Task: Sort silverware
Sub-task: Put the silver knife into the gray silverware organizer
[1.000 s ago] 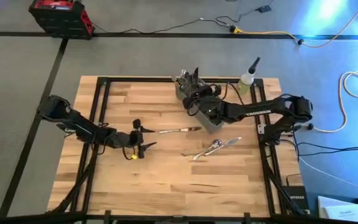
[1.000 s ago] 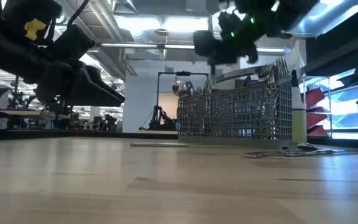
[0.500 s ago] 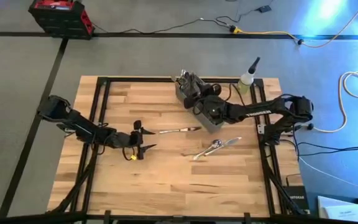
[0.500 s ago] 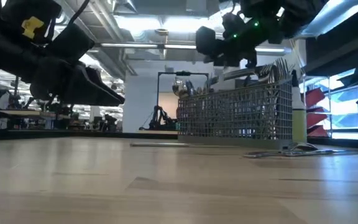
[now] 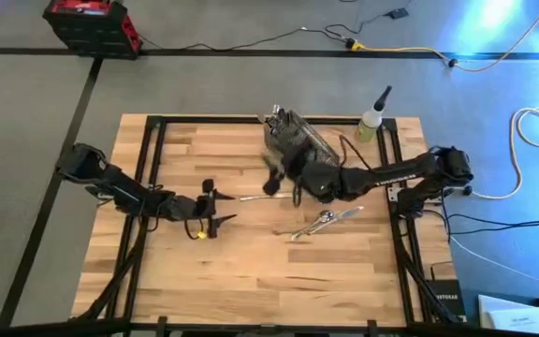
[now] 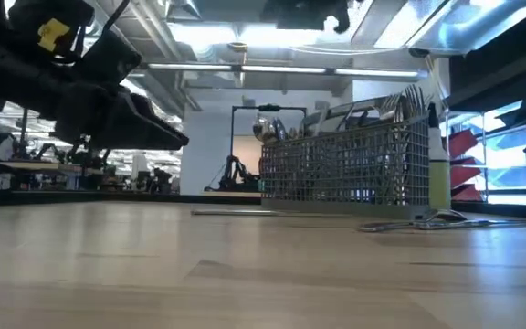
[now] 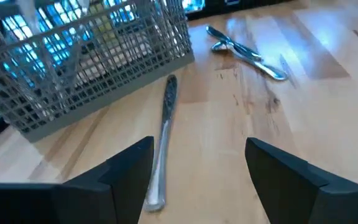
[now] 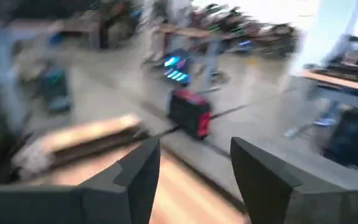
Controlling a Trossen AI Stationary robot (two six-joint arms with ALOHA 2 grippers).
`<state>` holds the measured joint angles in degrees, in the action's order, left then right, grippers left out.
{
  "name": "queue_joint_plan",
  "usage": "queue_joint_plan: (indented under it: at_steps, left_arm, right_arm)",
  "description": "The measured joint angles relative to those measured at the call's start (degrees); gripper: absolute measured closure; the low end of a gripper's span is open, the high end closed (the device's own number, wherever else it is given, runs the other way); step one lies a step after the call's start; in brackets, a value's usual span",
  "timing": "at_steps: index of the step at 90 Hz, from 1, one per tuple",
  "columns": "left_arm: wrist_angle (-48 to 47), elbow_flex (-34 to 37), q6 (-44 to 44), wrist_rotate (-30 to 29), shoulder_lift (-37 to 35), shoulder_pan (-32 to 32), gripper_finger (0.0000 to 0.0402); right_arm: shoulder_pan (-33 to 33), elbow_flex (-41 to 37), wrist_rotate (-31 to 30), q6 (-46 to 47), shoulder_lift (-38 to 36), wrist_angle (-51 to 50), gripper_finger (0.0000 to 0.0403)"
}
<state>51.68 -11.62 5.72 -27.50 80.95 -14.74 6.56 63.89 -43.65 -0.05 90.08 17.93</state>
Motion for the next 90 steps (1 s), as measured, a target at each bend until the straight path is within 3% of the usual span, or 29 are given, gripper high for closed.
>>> queue_joint_plan:
  at_steps: [11, 26, 50, 71, 90]
  left_arm:
    - [3.7, 0.0, 2.4, 0.4, 0.2, 2.5, 0.0163]
    - [7.4, -1.9, 1.9, 0.0, 3.1, 7.8, 0.0163]
    - [4.1, -11.7, 1.4, 3.5, 14.8, 11.9, 0.0163]
    - [4.1, -17.9, 1.0, 2.9, 27.7, 12.1, 0.0165]
    - [4.8, -19.9, 0.1, 4.3, 32.1, 12.4, 0.0206]
  right_arm:
    - [4.0, 0.0, 5.8, 3.0, 0.2, -12.8, 0.0224]
    - [9.0, -3.1, 5.6, 11.3, 1.3, -27.0, 0.0238]
    - [13.0, -6.3, 1.1, 14.7, 1.7, -23.8, 0.0301]
    - [13.0, -6.3, 2.6, 15.3, 1.7, -23.9, 0.0343]
    - [13.0, -6.3, 2.7, 15.5, 1.7, -23.9, 0.0371]
